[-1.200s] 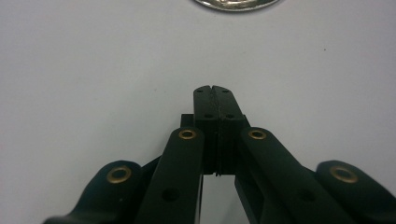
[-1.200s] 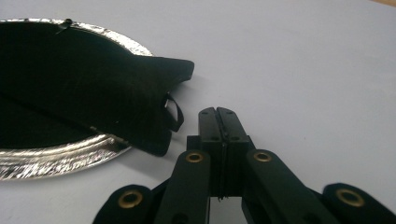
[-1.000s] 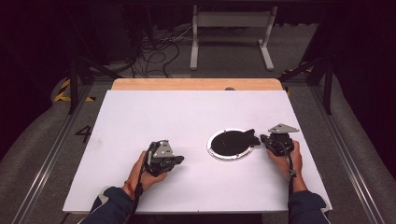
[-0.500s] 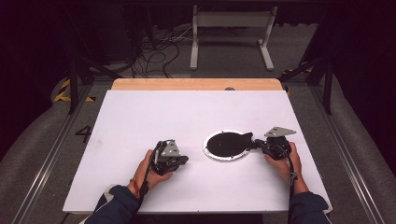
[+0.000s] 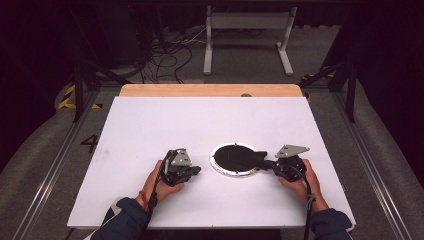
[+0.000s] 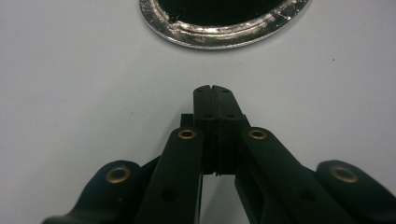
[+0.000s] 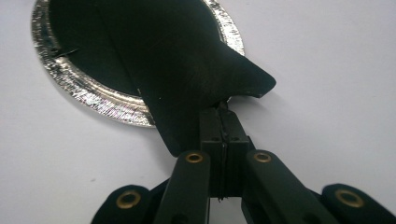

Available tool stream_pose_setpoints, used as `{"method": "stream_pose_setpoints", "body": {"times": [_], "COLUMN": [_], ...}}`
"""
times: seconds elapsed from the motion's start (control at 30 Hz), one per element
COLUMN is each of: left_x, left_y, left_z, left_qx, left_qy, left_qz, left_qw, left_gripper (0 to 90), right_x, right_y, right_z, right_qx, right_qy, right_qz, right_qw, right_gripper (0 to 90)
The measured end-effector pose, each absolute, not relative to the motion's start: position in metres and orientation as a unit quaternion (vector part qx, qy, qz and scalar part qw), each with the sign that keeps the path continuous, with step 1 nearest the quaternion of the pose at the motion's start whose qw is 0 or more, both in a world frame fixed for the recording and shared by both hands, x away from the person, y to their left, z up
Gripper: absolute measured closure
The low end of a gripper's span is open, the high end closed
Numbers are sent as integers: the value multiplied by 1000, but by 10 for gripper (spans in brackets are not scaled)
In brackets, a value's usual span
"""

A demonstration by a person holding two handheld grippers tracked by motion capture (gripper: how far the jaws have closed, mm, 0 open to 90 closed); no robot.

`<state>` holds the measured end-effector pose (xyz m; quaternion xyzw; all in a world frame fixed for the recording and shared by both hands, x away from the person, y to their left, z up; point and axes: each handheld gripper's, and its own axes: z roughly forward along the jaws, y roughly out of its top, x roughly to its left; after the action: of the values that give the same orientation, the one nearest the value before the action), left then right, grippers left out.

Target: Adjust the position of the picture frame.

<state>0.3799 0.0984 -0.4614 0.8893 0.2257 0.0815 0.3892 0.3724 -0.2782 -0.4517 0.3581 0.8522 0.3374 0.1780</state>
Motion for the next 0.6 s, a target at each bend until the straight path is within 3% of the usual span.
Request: {"method": "stream_pose_setpoints", "body": {"times": [0.6], "left_x": [379], "left_y": [91], "left_z": [-464], "left_qx": [893], "left_qy": [216], "left_qz": [79], "left_qw": [386], "left_gripper": [889], "right_x": [349], "right_y": [-252], "right_z": [-452], "right_qx": [338], "right_qy": [863], "right_qz": [348], "right_qw": [143], "right_gripper": [900]}}
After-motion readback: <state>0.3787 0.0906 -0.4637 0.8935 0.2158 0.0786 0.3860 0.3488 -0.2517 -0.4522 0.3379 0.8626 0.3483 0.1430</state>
